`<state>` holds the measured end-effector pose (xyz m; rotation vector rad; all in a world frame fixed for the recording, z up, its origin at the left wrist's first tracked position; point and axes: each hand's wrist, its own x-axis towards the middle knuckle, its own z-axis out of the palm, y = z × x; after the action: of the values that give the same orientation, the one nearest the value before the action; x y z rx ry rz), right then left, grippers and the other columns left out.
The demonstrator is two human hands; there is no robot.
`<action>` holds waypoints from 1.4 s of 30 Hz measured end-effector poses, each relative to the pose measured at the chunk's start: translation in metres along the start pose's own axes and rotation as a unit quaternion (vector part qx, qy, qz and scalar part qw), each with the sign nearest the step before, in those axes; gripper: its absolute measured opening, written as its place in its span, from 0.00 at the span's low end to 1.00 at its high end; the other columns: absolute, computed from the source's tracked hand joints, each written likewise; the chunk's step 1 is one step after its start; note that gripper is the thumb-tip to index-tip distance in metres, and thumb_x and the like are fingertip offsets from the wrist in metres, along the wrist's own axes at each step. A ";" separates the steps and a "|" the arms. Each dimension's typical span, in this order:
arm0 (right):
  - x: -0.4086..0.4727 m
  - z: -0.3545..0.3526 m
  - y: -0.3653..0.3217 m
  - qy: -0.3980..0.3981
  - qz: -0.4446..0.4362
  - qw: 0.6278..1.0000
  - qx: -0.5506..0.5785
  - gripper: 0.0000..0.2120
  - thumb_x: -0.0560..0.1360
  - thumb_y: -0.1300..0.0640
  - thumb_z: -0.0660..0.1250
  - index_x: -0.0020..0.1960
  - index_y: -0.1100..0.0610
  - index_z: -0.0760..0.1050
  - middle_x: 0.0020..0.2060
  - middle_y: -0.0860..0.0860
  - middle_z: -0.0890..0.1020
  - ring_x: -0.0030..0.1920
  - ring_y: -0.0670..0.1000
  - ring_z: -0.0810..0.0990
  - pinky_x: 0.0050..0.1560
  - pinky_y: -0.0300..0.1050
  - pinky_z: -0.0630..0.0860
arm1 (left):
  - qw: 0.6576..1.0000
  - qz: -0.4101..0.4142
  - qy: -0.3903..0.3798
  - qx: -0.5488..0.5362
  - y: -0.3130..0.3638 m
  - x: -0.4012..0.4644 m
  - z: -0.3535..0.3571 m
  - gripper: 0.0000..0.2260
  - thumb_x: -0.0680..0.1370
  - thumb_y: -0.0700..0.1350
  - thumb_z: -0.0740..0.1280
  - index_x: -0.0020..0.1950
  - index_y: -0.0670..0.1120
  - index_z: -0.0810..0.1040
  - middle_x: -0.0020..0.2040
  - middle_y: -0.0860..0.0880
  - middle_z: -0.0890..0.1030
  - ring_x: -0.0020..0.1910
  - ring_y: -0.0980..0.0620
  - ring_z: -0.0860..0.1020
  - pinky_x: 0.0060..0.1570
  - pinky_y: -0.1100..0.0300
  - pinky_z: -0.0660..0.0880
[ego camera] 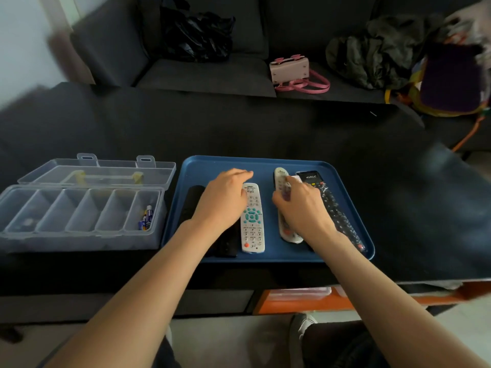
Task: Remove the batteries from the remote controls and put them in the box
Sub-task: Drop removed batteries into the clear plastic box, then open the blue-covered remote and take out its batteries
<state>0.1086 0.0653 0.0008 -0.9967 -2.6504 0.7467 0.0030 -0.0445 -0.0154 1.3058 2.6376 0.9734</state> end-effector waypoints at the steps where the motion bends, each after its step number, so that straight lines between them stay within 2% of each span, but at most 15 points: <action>1: -0.001 0.002 -0.002 -0.004 -0.017 0.998 -0.058 0.16 0.79 0.53 0.60 0.62 0.61 0.71 0.55 0.57 0.76 0.47 0.54 0.74 0.42 0.43 0.69 | 1.000 0.003 -0.012 0.013 0.000 -0.001 0.001 0.21 0.78 0.35 0.58 0.71 0.46 0.67 0.70 0.48 0.69 0.69 0.51 0.66 0.69 0.56 0.63; 3: -0.001 0.008 -0.004 -0.022 -0.042 0.988 -0.147 0.15 0.79 0.55 0.59 0.61 0.62 0.71 0.56 0.58 0.73 0.52 0.56 0.74 0.43 0.45 0.71 | 0.998 0.014 -0.036 0.048 0.001 -0.004 0.003 0.21 0.78 0.37 0.58 0.72 0.47 0.66 0.71 0.48 0.67 0.70 0.51 0.64 0.69 0.54 0.62; 8: 0.005 0.026 -0.009 0.004 -0.027 0.973 -0.228 0.16 0.77 0.53 0.59 0.60 0.62 0.70 0.58 0.58 0.73 0.60 0.56 0.69 0.44 0.45 0.65 | 0.990 0.034 -0.071 0.119 0.003 -0.007 0.008 0.22 0.79 0.42 0.58 0.73 0.48 0.62 0.74 0.49 0.64 0.72 0.51 0.62 0.69 0.56 0.58; 11: 0.007 0.031 0.001 0.013 -0.038 0.959 -0.280 0.20 0.78 0.48 0.57 0.63 0.60 0.70 0.63 0.59 0.70 0.66 0.57 0.64 0.55 0.49 0.65 | 0.987 0.041 -0.078 0.135 0.005 -0.007 0.010 0.21 0.80 0.43 0.57 0.73 0.48 0.62 0.74 0.49 0.63 0.72 0.51 0.61 0.70 0.56 0.57; 14: 0.008 0.031 0.013 -0.009 -0.029 0.960 -0.280 0.25 0.79 0.42 0.52 0.71 0.53 0.63 0.75 0.57 0.55 0.75 0.59 0.47 0.70 0.61 0.52 | 0.985 0.045 -0.091 0.140 0.005 -0.006 0.014 0.21 0.80 0.44 0.56 0.74 0.49 0.61 0.74 0.49 0.62 0.73 0.51 0.59 0.71 0.53 0.56; 15: 0.009 0.031 0.017 -0.018 -0.021 0.963 -0.269 0.25 0.79 0.41 0.50 0.73 0.50 0.60 0.77 0.56 0.50 0.76 0.60 0.42 0.71 0.65 0.46 | 0.984 0.044 -0.097 0.142 0.006 -0.006 0.016 0.21 0.80 0.45 0.56 0.74 0.50 0.61 0.74 0.49 0.62 0.74 0.51 0.58 0.71 0.53 0.55; 17: 0.011 0.030 0.025 -0.045 0.000 0.969 -0.242 0.26 0.80 0.39 0.46 0.75 0.46 0.54 0.78 0.55 0.45 0.76 0.62 0.37 0.69 0.71 0.40 | 0.982 0.044 -0.107 0.152 0.008 -0.006 0.020 0.21 0.80 0.48 0.56 0.74 0.50 0.61 0.74 0.49 0.62 0.74 0.52 0.58 0.71 0.51 0.56; 21: 0.010 0.031 0.031 -0.079 0.031 0.975 -0.205 0.27 0.79 0.37 0.43 0.77 0.43 0.47 0.78 0.54 0.44 0.75 0.64 0.40 0.68 0.72 0.42 | 0.978 0.031 -0.122 0.168 0.011 -0.006 0.026 0.22 0.80 0.50 0.57 0.74 0.51 0.60 0.73 0.49 0.64 0.72 0.50 0.62 0.70 0.50 0.58; 25: 0.008 0.037 0.025 -0.063 0.047 0.975 -0.210 0.27 0.80 0.38 0.43 0.77 0.43 0.46 0.78 0.54 0.44 0.75 0.65 0.41 0.69 0.72 0.44 | 0.980 0.011 -0.125 0.157 0.011 -0.005 0.025 0.21 0.80 0.47 0.57 0.74 0.51 0.61 0.74 0.50 0.63 0.71 0.50 0.62 0.69 0.52 0.59; 32: 0.007 0.037 0.011 -0.068 0.057 0.977 -0.192 0.27 0.81 0.42 0.47 0.77 0.47 0.47 0.77 0.55 0.45 0.76 0.63 0.40 0.69 0.71 0.46 | 0.987 -0.018 -0.106 0.119 0.003 -0.003 0.011 0.19 0.80 0.42 0.58 0.71 0.49 0.67 0.69 0.48 0.70 0.65 0.48 0.69 0.62 0.51 0.69; 33: 0.006 0.036 0.008 -0.045 0.038 0.979 -0.195 0.27 0.81 0.43 0.48 0.77 0.49 0.50 0.77 0.55 0.48 0.76 0.62 0.42 0.69 0.69 0.49 | 0.988 -0.020 -0.101 0.115 0.001 -0.003 0.009 0.19 0.79 0.41 0.58 0.70 0.48 0.67 0.68 0.48 0.70 0.65 0.48 0.69 0.62 0.51 0.69; 35: 0.003 0.032 0.000 0.014 -0.038 0.979 -0.201 0.24 0.80 0.45 0.53 0.74 0.53 0.58 0.73 0.57 0.59 0.73 0.58 0.55 0.66 0.58 0.62 | 0.989 -0.022 -0.089 0.114 -0.004 -0.003 0.005 0.19 0.79 0.40 0.58 0.70 0.47 0.67 0.68 0.47 0.71 0.66 0.47 0.69 0.61 0.51 0.69; 37: 0.000 0.032 -0.011 0.008 -0.092 0.984 -0.155 0.21 0.80 0.47 0.57 0.68 0.56 0.66 0.65 0.57 0.68 0.65 0.56 0.68 0.55 0.49 0.70 | 0.989 -0.024 -0.079 0.119 -0.008 -0.005 0.002 0.19 0.79 0.39 0.58 0.69 0.47 0.68 0.66 0.47 0.72 0.65 0.46 0.70 0.60 0.49 0.70; 39: -0.002 0.035 -0.024 -0.053 -0.081 0.987 -0.126 0.20 0.79 0.47 0.59 0.66 0.58 0.67 0.62 0.58 0.70 0.60 0.58 0.73 0.47 0.48 0.69 | 0.988 -0.032 -0.075 0.131 -0.012 -0.007 -0.001 0.19 0.78 0.37 0.59 0.69 0.47 0.69 0.66 0.46 0.73 0.64 0.45 0.70 0.60 0.48 0.70; 42: 0.000 0.041 -0.036 -0.090 -0.051 0.981 -0.163 0.23 0.77 0.46 0.62 0.67 0.58 0.66 0.61 0.59 0.72 0.58 0.60 0.75 0.45 0.47 0.67 | 0.987 -0.049 -0.077 0.133 -0.018 -0.010 -0.005 0.20 0.77 0.36 0.59 0.68 0.48 0.69 0.65 0.45 0.73 0.64 0.44 0.70 0.60 0.47 0.70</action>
<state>0.0734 0.0267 -0.0150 -0.8916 -3.0237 0.4041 -0.0047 -0.0621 -0.0229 1.2256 2.7485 0.4979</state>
